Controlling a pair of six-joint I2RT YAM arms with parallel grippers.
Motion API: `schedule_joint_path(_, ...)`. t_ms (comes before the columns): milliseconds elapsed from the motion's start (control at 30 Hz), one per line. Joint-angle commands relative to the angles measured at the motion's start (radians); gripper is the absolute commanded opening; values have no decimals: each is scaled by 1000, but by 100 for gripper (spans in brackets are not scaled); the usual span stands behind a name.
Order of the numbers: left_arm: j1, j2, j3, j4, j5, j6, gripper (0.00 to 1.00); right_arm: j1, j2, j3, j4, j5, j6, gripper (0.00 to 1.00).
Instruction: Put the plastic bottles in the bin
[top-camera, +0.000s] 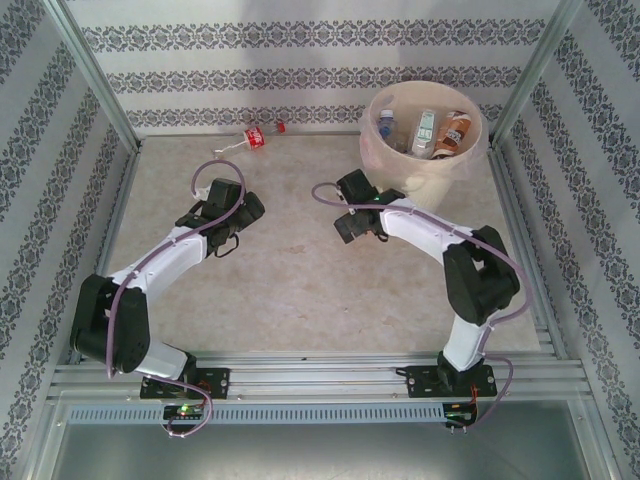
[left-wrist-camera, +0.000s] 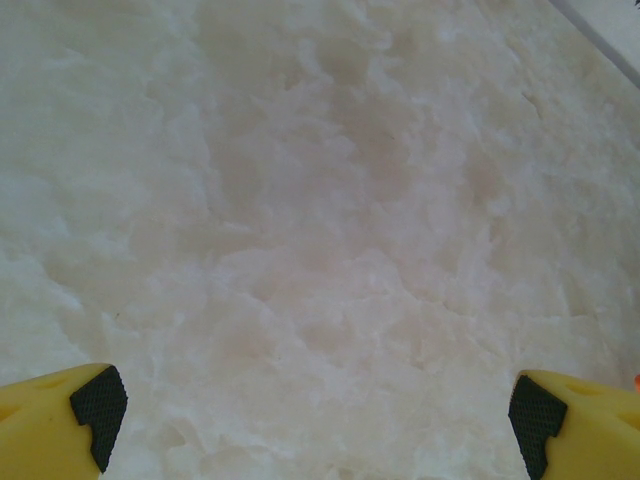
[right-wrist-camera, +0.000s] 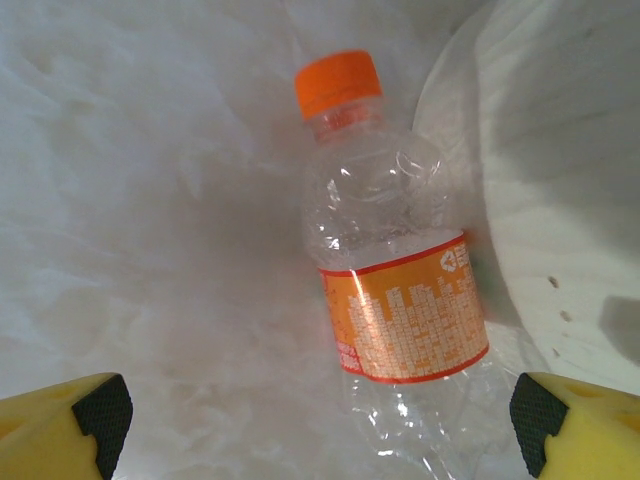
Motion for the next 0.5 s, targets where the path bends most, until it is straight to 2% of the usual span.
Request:
schedule_joint_path(0, 12, 15, 28, -25, -1, -9, 100, 1, 57, -4, 10, 132, 18, 98)
schedule_joint_path(167, 11, 52, 53, -36, 11, -5, 100, -24, 140, 32, -36, 159, 73, 98)
schedule_joint_path(233, 12, 61, 59, -34, 17, -6, 100, -23, 152, 41, -50, 133, 65, 97)
schedule_joint_path(300, 11, 67, 61, -32, 21, -6, 100, -23, 160, 49, -71, 64, 61, 97)
schedule_joint_path(467, 12, 65, 56, -31, 20, -9, 100, -18, 179, 68, -121, -209, 41, 95)
